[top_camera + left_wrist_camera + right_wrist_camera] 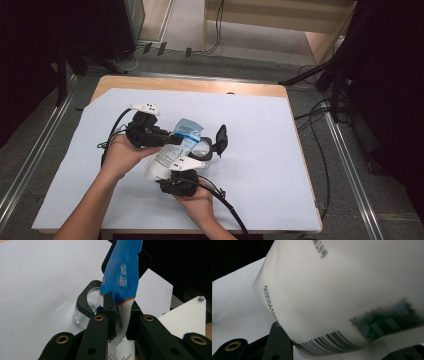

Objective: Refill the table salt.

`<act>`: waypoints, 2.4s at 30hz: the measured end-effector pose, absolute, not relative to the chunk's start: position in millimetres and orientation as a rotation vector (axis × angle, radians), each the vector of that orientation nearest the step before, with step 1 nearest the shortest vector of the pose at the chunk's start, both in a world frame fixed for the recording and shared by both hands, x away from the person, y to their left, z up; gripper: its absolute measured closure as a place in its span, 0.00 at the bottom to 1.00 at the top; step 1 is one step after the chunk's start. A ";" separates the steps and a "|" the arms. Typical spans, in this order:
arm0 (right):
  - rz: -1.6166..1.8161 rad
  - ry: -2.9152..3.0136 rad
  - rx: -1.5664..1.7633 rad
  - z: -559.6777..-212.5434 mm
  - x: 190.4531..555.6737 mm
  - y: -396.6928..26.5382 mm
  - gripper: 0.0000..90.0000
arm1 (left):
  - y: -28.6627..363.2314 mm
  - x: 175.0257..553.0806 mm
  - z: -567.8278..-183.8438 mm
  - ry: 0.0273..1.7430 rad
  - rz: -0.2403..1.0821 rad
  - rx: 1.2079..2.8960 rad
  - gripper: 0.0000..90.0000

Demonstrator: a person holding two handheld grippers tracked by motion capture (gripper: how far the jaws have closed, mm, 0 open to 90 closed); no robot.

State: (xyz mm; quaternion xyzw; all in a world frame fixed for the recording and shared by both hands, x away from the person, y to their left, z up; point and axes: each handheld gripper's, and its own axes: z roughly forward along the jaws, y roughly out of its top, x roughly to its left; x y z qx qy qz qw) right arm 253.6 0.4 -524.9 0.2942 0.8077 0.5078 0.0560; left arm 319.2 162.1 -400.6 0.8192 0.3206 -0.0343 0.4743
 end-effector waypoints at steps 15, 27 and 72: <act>1.515 2.454 0.859 -525.6 252.8 1.0 0.62 | 169.5 316.8 -397.0 0.816 -0.088 2.085 0.92; 1.560 2.470 0.846 -521.3 252.1 -0.2 0.58 | 164.3 320.8 -402.1 0.842 -0.095 2.096 1.00; 1.780 2.480 0.973 -510.7 254.8 -3.2 0.64 | 147.1 324.7 -409.9 0.834 -0.100 2.105 0.98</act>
